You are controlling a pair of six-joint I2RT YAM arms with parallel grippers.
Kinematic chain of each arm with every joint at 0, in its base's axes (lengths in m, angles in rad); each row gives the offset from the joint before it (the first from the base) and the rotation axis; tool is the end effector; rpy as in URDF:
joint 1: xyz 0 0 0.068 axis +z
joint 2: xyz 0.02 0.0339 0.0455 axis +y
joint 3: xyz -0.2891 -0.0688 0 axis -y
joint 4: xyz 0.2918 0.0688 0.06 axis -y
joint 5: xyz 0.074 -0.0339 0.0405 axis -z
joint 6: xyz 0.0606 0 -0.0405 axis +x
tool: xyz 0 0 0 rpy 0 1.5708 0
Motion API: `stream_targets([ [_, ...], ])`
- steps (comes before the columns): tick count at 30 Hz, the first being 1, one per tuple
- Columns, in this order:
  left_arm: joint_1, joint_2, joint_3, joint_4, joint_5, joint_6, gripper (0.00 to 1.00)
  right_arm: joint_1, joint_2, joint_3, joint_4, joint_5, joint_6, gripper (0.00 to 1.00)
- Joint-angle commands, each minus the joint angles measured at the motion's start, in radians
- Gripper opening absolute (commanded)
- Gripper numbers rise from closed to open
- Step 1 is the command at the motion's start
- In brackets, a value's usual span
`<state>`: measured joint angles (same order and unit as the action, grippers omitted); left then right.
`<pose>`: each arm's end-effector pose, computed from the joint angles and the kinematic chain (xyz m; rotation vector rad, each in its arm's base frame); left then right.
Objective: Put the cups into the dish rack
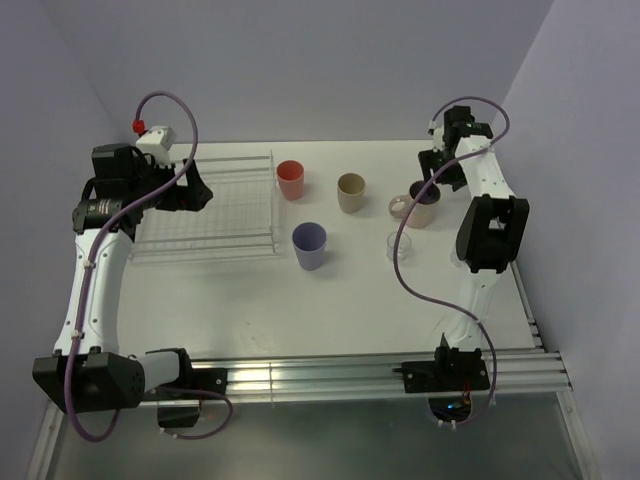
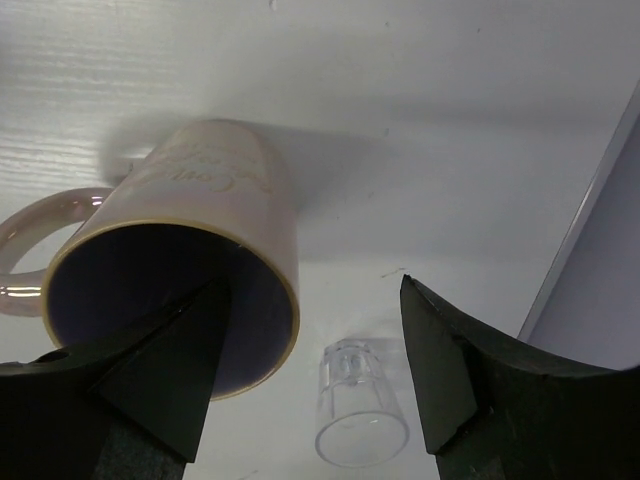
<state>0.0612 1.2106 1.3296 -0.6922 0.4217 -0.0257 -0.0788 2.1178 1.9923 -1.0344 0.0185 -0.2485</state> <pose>0.3103 -0.0058 0.4081 0.1536 2.1121 -0.4298 0.5194 -0.0421 0.2600 -0.2267 2.7274 -0.1179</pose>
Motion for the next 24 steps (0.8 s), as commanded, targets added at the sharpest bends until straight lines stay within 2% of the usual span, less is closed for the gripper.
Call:
stream_targets([
  [1,-0.003,0.013,0.002,0.049,0.015,0.015,0.99,-0.004,0.053,0.072,-0.065,-0.003,-0.031,0.76],
  [11,-0.003,0.046,0.023,0.048,0.019,0.009,0.99,-0.006,0.172,0.154,-0.15,-0.046,-0.028,0.67],
  [14,-0.004,0.049,0.028,0.054,0.012,0.0,0.99,-0.004,0.183,0.165,-0.168,-0.057,-0.025,0.6],
  [17,-0.003,0.047,0.028,0.062,0.011,-0.003,0.99,-0.004,0.183,0.166,-0.184,-0.063,-0.021,0.48],
  [18,-0.003,0.049,0.028,0.062,0.009,-0.005,0.99,-0.004,0.183,0.166,-0.187,-0.068,-0.021,0.35],
  [20,-0.004,0.052,0.029,0.063,0.006,-0.006,0.99,-0.004,0.176,0.16,-0.188,-0.074,-0.012,0.2],
  [21,-0.003,0.053,0.033,0.062,0.008,-0.008,0.99,-0.004,0.171,0.158,-0.19,-0.075,-0.011,0.07],
  [22,-0.003,0.055,0.034,0.063,0.009,-0.01,0.99,-0.004,0.166,0.158,-0.191,-0.078,-0.005,0.02],
  [24,-0.004,0.056,0.039,0.059,0.009,-0.01,0.99,-0.004,0.142,0.151,-0.187,-0.083,0.0,0.0],
])
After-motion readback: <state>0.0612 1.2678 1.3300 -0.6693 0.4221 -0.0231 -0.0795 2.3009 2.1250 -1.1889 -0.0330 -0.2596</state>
